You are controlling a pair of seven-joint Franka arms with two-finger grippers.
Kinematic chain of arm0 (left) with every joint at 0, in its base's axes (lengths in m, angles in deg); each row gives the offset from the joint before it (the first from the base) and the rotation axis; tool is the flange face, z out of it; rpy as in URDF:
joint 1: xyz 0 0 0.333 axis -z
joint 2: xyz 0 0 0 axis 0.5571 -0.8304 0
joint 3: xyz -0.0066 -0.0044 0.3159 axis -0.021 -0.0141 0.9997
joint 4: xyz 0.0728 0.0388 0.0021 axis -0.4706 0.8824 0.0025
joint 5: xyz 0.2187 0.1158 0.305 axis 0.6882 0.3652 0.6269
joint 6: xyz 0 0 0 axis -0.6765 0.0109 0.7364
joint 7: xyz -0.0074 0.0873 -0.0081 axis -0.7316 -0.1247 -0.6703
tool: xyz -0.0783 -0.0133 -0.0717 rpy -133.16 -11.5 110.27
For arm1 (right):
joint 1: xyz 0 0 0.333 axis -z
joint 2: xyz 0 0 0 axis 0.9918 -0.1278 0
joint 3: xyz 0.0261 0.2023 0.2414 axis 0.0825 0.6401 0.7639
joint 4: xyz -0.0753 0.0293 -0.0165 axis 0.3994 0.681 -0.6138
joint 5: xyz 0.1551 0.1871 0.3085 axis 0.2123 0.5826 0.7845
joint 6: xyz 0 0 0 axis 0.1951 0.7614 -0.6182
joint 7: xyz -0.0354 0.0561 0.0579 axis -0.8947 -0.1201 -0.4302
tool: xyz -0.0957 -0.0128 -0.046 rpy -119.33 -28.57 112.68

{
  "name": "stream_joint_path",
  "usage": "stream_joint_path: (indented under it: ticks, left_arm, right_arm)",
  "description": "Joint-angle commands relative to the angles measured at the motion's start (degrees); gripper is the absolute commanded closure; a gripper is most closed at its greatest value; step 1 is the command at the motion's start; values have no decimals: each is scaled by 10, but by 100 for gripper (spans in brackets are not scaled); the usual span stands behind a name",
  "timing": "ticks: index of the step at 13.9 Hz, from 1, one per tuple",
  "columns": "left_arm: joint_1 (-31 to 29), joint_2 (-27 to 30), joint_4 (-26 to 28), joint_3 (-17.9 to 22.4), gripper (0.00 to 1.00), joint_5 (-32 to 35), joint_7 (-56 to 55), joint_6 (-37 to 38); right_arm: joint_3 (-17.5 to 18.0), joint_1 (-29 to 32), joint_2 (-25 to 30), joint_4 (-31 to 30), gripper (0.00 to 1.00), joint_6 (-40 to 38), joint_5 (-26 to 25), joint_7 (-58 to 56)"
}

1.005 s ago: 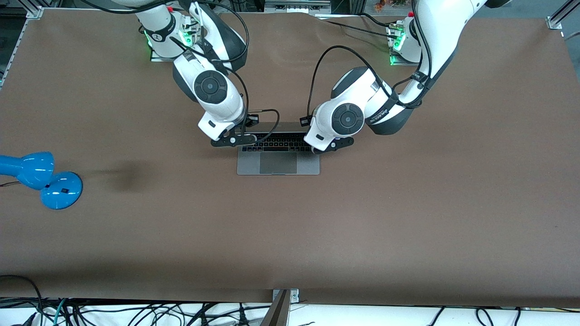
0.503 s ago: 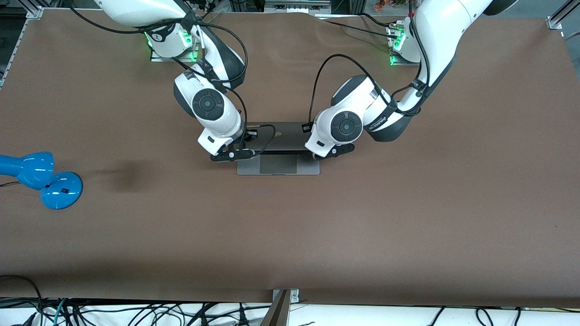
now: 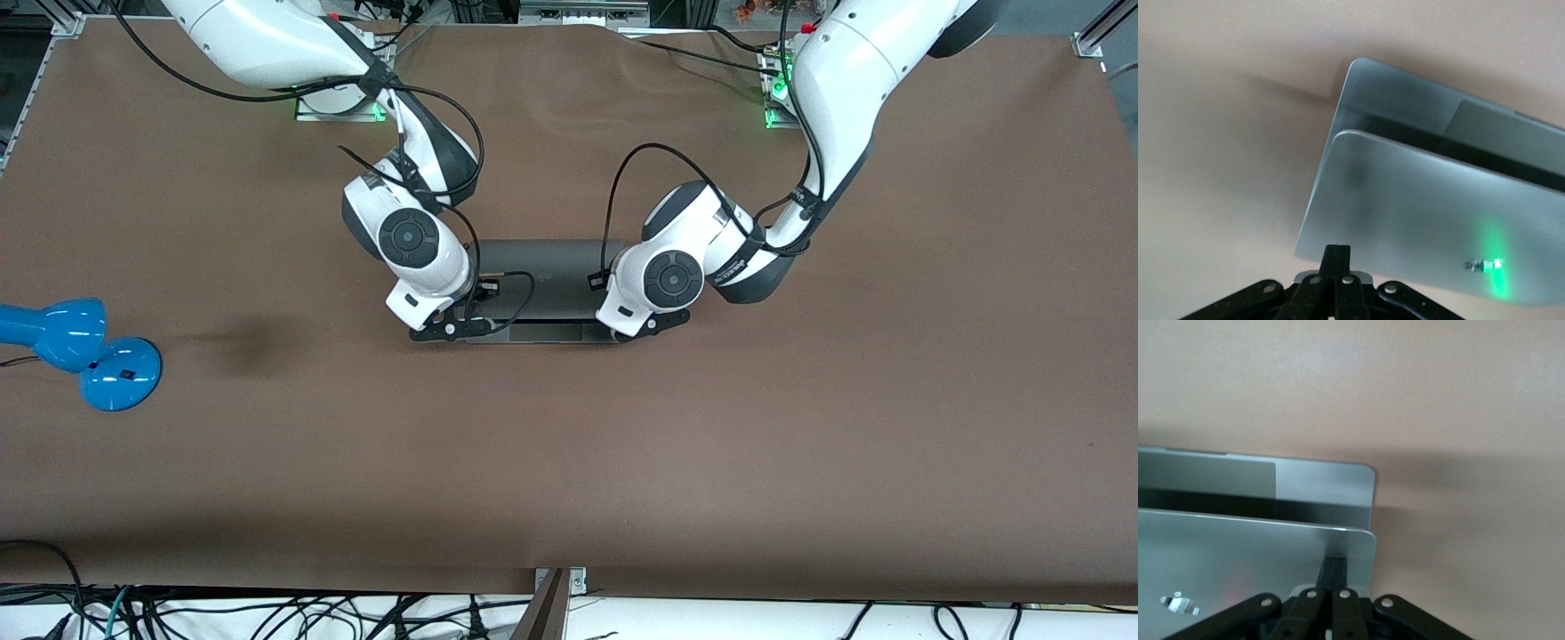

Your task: Close laptop with both arms from behind

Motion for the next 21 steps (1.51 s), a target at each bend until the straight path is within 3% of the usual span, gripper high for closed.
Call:
stream_joint_path:
  ticks: [1,7,16,17,18,19,20,21]
  left_arm:
    - [13,-43,-40,11,100,19,-5,-19]
    - [54,-83,-79,60,100,21,-4,-26]
    - [54,-93,-78,61,100,22,-4,-42]
    - [54,-93,-77,61,94,22,-3,-42]
    - [53,-92,-77,61,63,22,-3,-42]
    - [53,-91,-77,61,22,22,-5,-42]
    - [53,-89,-77,61,0,23,-2,-42]
    - [53,-88,-77,61,0,25,-2,-42]
  right_arm:
    - [-5,0,-29,34,100,1,-10,-5]
    - [-13,0,-69,57,100,25,-29,-2]
    - [-22,-6,-105,61,100,76,-32,9]
    - [-22,-6,-109,62,100,81,-32,10]
    - [-22,-6,-108,69,100,79,-32,7]
    - [-22,-6,-106,88,100,71,-28,4]
    - [-22,-5,-104,100,100,48,-29,4]
    - [-21,-5,-103,118,54,20,-30,6]
